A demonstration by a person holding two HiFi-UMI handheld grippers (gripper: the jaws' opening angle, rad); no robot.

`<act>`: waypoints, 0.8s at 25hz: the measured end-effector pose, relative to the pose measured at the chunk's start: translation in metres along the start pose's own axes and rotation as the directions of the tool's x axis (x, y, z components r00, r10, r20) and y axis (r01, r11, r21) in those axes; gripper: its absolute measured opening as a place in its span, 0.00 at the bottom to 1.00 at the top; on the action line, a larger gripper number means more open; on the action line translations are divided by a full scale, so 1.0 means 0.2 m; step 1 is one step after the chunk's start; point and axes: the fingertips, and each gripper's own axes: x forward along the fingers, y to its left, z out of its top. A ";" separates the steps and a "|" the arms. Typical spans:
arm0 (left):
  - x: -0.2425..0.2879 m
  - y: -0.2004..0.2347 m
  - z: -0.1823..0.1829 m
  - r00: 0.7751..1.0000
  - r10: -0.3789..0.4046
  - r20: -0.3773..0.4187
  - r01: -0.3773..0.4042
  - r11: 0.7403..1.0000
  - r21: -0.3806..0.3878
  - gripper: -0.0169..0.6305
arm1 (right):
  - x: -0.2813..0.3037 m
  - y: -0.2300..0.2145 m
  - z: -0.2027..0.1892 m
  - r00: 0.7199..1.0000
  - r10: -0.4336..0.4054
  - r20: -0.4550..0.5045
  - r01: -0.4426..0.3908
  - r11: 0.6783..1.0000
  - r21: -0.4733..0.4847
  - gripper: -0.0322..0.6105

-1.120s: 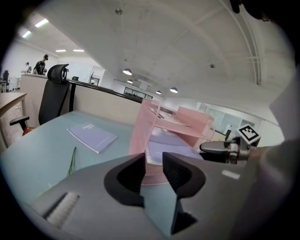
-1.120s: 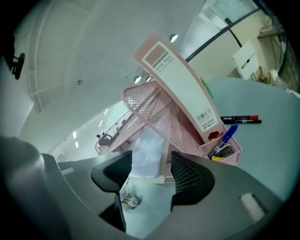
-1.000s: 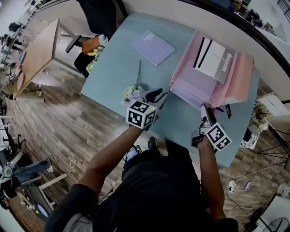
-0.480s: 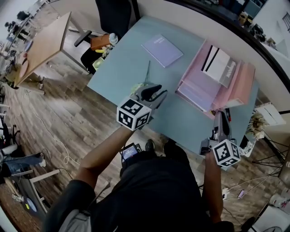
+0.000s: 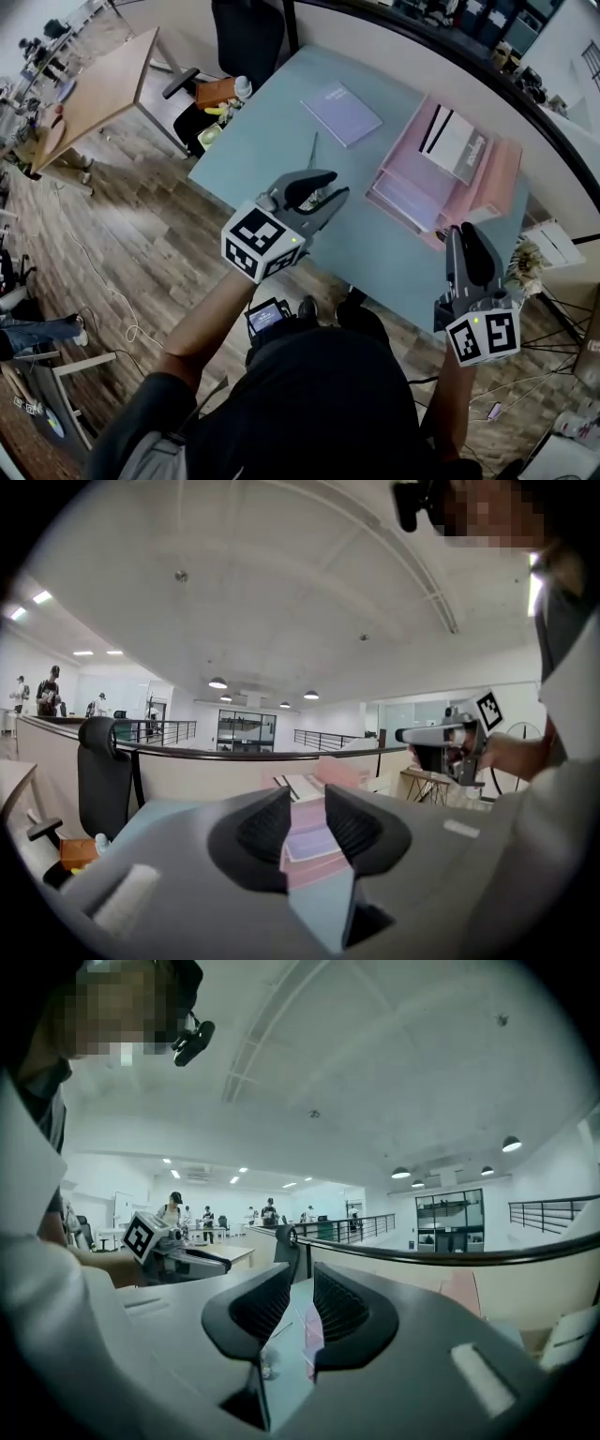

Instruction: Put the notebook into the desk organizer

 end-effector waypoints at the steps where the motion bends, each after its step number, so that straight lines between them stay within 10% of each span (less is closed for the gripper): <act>1: -0.02 -0.01 0.02 1.000 -0.003 0.005 0.003 1.000 0.010 0.29 | -0.01 0.02 0.04 1.000 0.006 0.004 -0.006 1.000 -0.017 0.14; 20: -0.33 -0.15 0.24 0.996 0.005 0.092 -0.012 0.997 0.077 0.29 | -0.19 0.17 0.31 0.999 -0.020 0.044 0.029 0.978 -0.207 0.15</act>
